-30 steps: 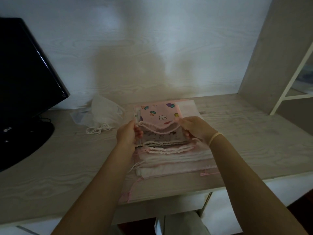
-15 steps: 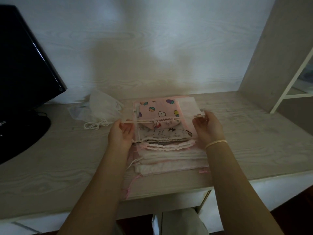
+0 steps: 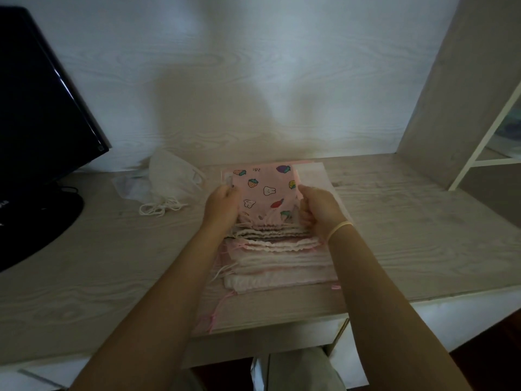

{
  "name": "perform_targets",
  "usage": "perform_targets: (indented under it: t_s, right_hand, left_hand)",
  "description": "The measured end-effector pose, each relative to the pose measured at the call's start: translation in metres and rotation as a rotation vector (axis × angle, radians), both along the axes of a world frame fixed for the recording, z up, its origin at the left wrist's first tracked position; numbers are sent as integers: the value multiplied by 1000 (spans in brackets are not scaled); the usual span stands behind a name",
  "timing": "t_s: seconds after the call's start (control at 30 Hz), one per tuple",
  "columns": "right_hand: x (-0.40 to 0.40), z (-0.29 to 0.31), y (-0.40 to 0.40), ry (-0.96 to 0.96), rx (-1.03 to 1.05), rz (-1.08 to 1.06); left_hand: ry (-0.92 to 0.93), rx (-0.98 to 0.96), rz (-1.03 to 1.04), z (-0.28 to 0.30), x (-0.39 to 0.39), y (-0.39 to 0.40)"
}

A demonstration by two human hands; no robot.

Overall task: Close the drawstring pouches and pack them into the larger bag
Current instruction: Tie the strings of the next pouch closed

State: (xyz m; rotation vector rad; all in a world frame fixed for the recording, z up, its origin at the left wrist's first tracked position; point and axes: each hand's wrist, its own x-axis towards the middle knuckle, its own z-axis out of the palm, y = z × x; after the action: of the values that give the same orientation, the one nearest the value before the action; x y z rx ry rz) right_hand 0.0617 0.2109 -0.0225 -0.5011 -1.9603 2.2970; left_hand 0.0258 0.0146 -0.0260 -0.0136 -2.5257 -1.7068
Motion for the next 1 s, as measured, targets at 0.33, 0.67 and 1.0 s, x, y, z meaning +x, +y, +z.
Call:
perform_targets:
  t_s: [0.33, 0.67, 1.0]
  right_hand:
    - [-1, 8, -12, 67, 763, -85]
    - [4, 38, -51, 290, 782, 494]
    - [3, 53, -37, 292, 393, 191]
  left_hand:
    - [110, -249, 49, -7, -1, -3]
    - [36, 395, -314, 50, 8, 21]
    - [-185, 257, -314, 20, 15, 24]
